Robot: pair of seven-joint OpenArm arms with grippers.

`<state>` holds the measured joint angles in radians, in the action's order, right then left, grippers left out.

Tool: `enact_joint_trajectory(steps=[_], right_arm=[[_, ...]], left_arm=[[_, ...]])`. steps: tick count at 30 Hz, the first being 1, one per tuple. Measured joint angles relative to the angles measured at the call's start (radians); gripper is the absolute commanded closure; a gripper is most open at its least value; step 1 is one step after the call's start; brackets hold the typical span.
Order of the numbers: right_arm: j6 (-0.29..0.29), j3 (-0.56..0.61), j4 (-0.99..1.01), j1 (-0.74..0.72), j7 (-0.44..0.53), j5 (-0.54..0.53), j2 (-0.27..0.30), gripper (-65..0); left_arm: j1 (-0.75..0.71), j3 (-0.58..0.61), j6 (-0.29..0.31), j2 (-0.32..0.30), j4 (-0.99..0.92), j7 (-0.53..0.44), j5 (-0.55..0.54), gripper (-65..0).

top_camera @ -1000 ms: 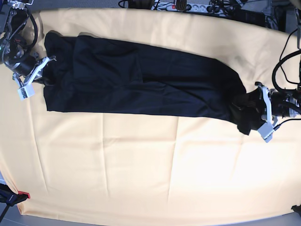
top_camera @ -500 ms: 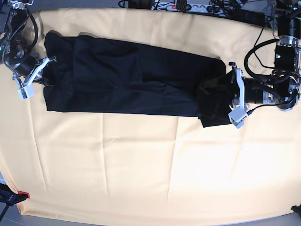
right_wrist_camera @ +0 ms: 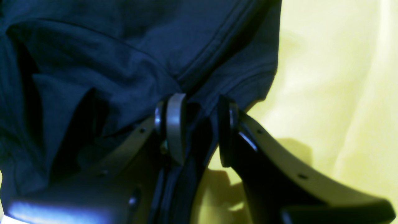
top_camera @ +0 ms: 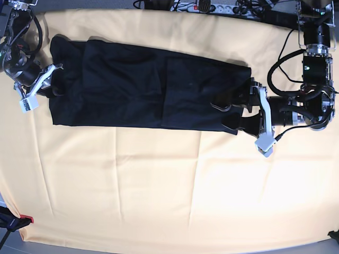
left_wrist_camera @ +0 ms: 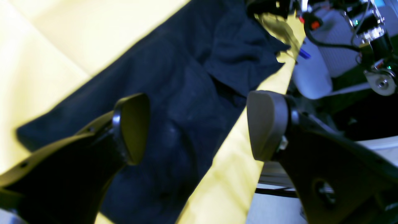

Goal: Fold the T-shirt properly
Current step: 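Fold the hem end with the left gripper toward the right gripper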

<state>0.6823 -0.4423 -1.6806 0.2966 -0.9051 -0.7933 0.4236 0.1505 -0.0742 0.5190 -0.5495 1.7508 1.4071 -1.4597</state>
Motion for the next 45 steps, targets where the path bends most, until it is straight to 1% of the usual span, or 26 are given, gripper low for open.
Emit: enact_joint_trajectory(steps=[3,4,5,6,7,8,10,11,12,14,17,18,20,22,23,25,28,29,31,32,36,39,40,41,43,45], right_arm=[[0.000,0.000,0.000,0.000,0.000,0.000,0.000,-20.2],[0.000,0.000,0.000,0.000,0.000,0.000,0.000,-20.2],[0.000,0.000,0.000,0.000,0.000,0.000,0.000,-20.2],[0.000,0.000,0.000,0.000,0.000,0.000,0.000,-20.2],[0.000,0.000,0.000,0.000,0.000,0.000,0.000,-20.2],[0.000,0.000,0.000,0.000,0.000,0.000,0.000,-20.2],[0.000,0.000,0.000,0.001,0.000,-0.025,0.000,-20.2],[0.000,0.000,0.000,0.000,0.001,-0.039,0.000,-20.2],[-0.001,0.000,0.000,-0.003,0.000,-0.056,0.000,-20.2],[-0.026,0.000,-0.010,-0.023,-0.028,-0.062,-0.001,-20.7],[-0.061,-0.005,-0.049,-0.089,-0.064,-0.060,0.001,-26.0],[-0.087,-0.008,-0.061,-0.113,-0.065,-0.046,0.002,-28.6],[-0.149,-0.023,-0.069,-0.146,-0.079,0.038,0.003,-33.0],[-0.237,-0.029,-0.067,-0.155,-0.117,0.156,0.006,-35.1],[-0.276,-0.031,-0.066,-0.152,-0.134,0.194,0.005,-35.2],[-0.333,-0.033,-0.059,-0.129,-0.140,0.198,0.005,-35.2],[-0.381,-0.053,-0.023,-0.075,-0.138,0.163,0.000,-35.2],[-0.380,-0.069,-0.003,-0.054,-0.143,0.129,-0.003,-35.2],[-0.346,-0.117,0.029,-0.024,-0.132,0.039,-0.016,-35.2],[-0.328,-0.150,0.043,-0.026,-0.139,0.016,-0.031,-35.2],[-0.242,-0.238,0.109,-0.026,-0.165,-0.170,-0.111,-35.2],[-0.188,-0.242,0.145,-0.029,-0.181,-0.252,-0.144,-35.2],[-0.166,-0.237,0.146,-0.031,-0.198,-0.272,-0.155,-35.2],[-0.127,-0.230,0.146,-0.031,-0.218,-0.283,-0.167,-35.2],[-0.075,-0.205,0.146,-0.031,-0.256,-0.327,-0.183,-35.2],[-0.045,-0.169,0.146,-0.031,-0.294,-0.369,-0.185,-35.2]], left_arm=[[-0.001,-0.006,0.082,-0.001,0.000,0.003,0.001,-48.8],[-0.002,-0.006,0.100,0.000,0.000,0.002,0.001,-44.9],[-0.004,-0.006,0.115,0.000,0.000,0.002,0.000,-36.5],[-0.008,-0.005,0.119,0.002,0.000,0.002,0.000,-23.3],[-0.012,-0.005,0.119,0.005,0.000,0.003,0.005,-7.1],[-0.019,-0.005,0.120,0.009,0.000,-0.004,0.031,0.0],[-0.045,-0.005,0.144,0.021,0.000,-0.003,0.094,0.0],[-0.068,-0.005,0.145,0.027,0.000,-0.029,0.134,0.0],[-0.092,-0.004,0.146,0.035,-0.001,-0.074,0.177,0.0],[-0.127,0.009,0.148,0.042,-0.008,-0.149,0.282,0.0],[-0.162,0.016,0.145,0.053,-0.029,-0.250,0.432,0.0],[-0.172,0.017,0.145,0.054,-0.035,-0.268,0.460,0.0],[-0.192,0.020,0.137,0.055,-0.053,-0.282,0.500,0.0],[-0.203,0.021,0.133,0.055,-0.080,-0.286,0.503,0.0],[-0.203,0.021,0.133,0.057,-0.099,-0.286,0.506,0.0],[-0.200,0.021,0.133,0.060,-0.129,-0.292,0.499,0.0],[-0.200,0.021,0.134,0.060,-0.145,-0.301,0.487,0.0],[-0.201,0.021,0.134,0.060,-0.145,-0.301,0.487,0.0],[-0.200,0.021,0.134,0.060,-0.145,-0.300,0.488,0.0],[-0.200,0.021,0.134,0.060,-0.145,-0.301,0.488,0.0],[-0.200,0.021,0.133,0.060,-0.145,-0.292,0.469,0.0],[-0.201,0.021,0.133,0.060,-0.146,-0.286,0.445,0.0],[-0.201,0.021,0.133,0.060,-0.147,-0.285,0.441,0.0],[-0.200,0.021,0.133,0.060,-0.147,-0.285,0.442,0.0],[-0.201,0.021,0.133,0.060,-0.147,-0.285,0.435,0.0],[-0.201,0.021,0.133,0.060,-0.147,-0.285,0.436,0.0]])
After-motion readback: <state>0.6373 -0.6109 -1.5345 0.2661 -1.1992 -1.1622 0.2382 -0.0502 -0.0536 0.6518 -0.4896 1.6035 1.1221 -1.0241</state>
